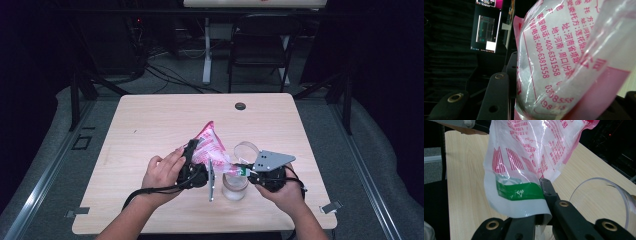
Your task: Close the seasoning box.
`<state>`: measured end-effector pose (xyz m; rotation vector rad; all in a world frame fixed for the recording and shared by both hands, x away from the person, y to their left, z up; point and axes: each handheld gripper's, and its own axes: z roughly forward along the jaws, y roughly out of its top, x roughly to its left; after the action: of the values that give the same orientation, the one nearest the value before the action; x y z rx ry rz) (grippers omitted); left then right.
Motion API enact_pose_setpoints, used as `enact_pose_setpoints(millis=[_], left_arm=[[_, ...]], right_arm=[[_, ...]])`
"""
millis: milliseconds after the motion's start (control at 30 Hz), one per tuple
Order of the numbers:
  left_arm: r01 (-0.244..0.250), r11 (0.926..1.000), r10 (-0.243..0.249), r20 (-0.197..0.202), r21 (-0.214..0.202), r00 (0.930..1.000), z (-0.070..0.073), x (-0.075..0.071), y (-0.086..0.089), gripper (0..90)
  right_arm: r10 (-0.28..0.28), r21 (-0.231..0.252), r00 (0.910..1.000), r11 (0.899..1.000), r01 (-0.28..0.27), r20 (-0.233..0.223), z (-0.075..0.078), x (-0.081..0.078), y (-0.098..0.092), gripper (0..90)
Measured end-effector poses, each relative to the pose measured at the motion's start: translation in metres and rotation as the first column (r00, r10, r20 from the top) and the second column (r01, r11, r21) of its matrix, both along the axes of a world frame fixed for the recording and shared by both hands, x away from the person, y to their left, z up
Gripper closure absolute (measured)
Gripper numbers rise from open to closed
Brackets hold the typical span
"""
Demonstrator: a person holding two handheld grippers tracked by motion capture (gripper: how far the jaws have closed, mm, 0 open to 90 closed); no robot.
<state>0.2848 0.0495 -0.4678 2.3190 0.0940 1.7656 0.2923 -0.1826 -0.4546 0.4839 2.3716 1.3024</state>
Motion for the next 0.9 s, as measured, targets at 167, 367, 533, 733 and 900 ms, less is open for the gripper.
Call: enact_pose_setpoints(millis=[167, 367, 533, 733, 900], left_arm=[[0.001, 1.0000, -0.001, 0.002, 0.003, 1.0000, 0.0004, 0.0000, -0.0003, 62.0], [0.002, 1.0000, -0.002, -0.001, 0.004, 1.0000, 0.0007, 0.0001, -0.0005, 62.0], [0.003, 1.0000, -0.003, -0.004, 0.009, 1.0000, 0.0008, 0.0002, -0.0006, 62.0], [0.003, 0.9999, -0.003, -0.005, 0.014, 1.0000, 0.0011, 0.0003, -0.0009, 62.0], [0.004, 0.9998, -0.004, -0.001, 0.019, 1.0000, 0.0019, 0.0002, -0.0015, 62.0]], right_arm=[[0.001, 0.002, 1.0000, 1.000, -0.001, 0.000, 0.0000, 0.0001, -0.0002, 90.0], [0.000, 0.005, 1.0000, 1.000, 0.000, 0.000, -0.0003, 0.0002, -0.0002, 90.0], [0.001, -0.002, 1.0000, 1.000, -0.001, -0.004, -0.0003, 0.0003, -0.0004, 90.0], [0.001, 0.001, 1.0000, 1.000, -0.001, -0.004, -0.0008, 0.0005, -0.0003, 90.0], [0.002, 0.001, 1.0000, 1.000, -0.002, -0.005, -0.0008, 0.0007, -0.0008, 90.0]])
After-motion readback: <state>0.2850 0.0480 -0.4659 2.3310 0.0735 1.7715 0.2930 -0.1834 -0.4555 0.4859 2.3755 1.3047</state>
